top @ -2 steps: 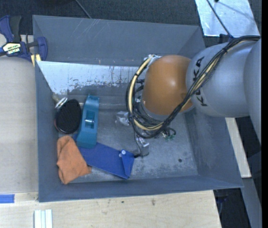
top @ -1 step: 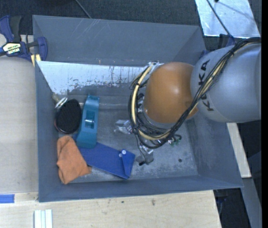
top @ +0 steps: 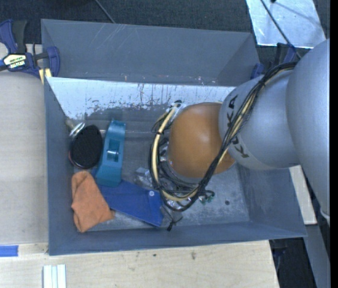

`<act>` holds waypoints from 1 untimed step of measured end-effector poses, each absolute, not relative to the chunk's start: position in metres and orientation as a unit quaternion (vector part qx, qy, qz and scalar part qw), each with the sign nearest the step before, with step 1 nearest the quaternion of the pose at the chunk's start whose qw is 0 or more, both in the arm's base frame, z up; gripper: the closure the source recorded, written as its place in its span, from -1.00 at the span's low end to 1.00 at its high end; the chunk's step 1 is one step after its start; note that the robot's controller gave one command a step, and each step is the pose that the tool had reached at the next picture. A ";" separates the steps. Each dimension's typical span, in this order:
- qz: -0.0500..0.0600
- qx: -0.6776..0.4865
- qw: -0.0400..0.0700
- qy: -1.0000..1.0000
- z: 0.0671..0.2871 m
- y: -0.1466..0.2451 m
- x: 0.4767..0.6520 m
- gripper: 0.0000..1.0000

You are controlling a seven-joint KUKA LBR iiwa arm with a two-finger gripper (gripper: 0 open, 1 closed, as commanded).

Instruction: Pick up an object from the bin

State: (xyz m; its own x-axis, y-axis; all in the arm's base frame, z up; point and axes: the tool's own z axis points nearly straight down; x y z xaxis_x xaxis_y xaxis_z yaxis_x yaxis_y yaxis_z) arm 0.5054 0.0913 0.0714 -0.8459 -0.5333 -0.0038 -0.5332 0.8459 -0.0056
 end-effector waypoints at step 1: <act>-0.005 -0.296 0.000 0.955 0.074 0.117 0.525 1.00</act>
Offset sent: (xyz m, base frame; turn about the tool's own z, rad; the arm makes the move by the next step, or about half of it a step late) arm 0.0000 0.0000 0.0000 0.0000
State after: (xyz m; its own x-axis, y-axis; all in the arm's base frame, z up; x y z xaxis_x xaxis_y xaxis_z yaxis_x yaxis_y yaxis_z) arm 0.5250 0.1170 0.0740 -0.8250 -0.5652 0.0021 -0.5652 0.8249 -0.0090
